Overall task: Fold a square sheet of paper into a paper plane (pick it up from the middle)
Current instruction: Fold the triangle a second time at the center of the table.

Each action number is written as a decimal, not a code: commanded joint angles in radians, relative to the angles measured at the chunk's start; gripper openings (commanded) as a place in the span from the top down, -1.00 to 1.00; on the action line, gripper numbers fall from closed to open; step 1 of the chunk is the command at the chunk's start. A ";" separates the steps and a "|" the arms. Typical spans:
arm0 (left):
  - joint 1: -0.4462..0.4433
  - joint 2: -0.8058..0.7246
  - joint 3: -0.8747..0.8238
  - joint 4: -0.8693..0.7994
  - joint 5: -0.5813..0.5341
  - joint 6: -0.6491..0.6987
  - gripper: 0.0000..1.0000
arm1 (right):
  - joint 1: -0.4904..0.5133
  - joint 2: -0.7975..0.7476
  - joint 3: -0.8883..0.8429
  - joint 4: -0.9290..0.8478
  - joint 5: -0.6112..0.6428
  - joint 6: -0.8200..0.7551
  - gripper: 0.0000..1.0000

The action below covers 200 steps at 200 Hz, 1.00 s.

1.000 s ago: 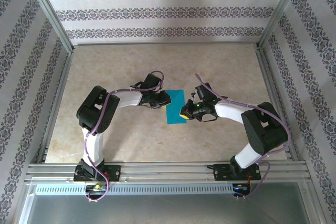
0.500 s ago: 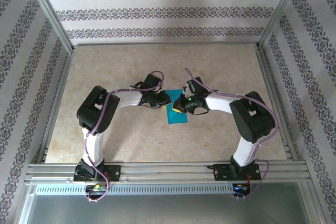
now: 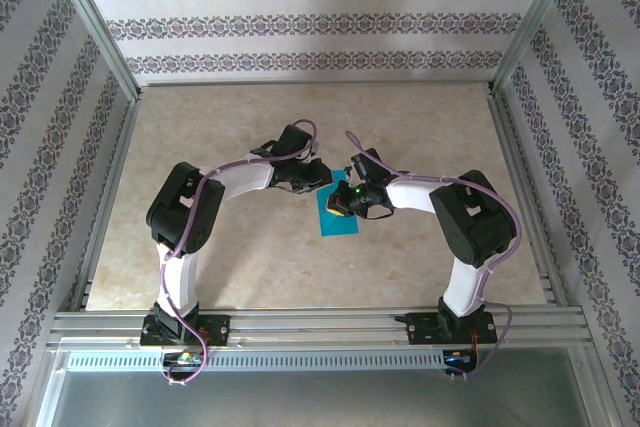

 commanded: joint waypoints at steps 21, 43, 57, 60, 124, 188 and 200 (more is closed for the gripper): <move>0.020 0.082 0.024 -0.110 -0.043 0.031 0.64 | 0.004 0.018 0.006 0.017 0.016 -0.023 0.94; 0.020 0.092 0.023 -0.114 -0.046 0.029 0.64 | 0.003 0.020 -0.001 0.029 0.016 -0.013 0.94; 0.020 0.095 0.020 -0.119 -0.049 0.028 0.64 | 0.002 0.022 -0.004 0.039 0.016 -0.006 0.93; 0.019 0.095 0.019 -0.117 -0.051 0.029 0.64 | 0.002 0.022 -0.005 0.040 0.016 -0.006 0.93; 0.020 0.101 0.003 -0.106 -0.051 0.020 0.64 | 0.002 0.030 -0.013 0.071 0.016 0.015 0.93; 0.019 0.100 0.002 -0.105 -0.049 0.019 0.65 | -0.001 0.030 -0.008 0.062 0.038 0.014 0.92; 0.020 0.103 0.002 -0.105 -0.048 0.017 0.64 | -0.001 0.033 -0.008 0.061 0.038 0.015 0.92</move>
